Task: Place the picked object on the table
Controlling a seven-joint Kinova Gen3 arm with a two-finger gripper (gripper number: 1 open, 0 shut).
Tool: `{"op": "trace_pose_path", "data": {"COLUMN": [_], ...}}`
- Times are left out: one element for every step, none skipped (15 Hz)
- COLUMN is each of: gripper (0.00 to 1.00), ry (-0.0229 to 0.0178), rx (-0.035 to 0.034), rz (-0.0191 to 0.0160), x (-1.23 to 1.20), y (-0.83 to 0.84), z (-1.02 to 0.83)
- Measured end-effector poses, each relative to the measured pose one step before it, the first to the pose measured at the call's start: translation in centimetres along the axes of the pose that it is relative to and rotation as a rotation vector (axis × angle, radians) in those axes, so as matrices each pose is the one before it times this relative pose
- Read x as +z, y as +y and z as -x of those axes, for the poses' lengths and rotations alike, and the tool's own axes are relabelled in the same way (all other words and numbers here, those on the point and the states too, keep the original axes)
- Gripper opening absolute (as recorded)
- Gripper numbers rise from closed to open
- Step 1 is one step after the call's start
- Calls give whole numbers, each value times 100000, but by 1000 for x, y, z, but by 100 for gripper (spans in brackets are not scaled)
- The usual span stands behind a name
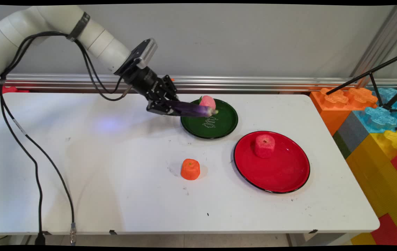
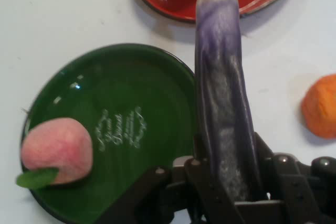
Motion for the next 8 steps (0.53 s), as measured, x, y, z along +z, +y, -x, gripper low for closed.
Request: {"op": "trace_pose_path", "data": {"gripper": [0,0,0,0,0,0,0,0], "ry": [-517,-683,-1040,-807,-441,-589,-632,-687], "rx": [-114,-180,-366,-383,-414,-771,-983,-659], "rz": [1184,1226,1718,1328,945,1253,1130,1041], "x": [2,70,247,285,260,364,424,485], "y": [110,155,232,182,95,166,164,107], "z": [370,396,496,344,176,258,309,252]}}
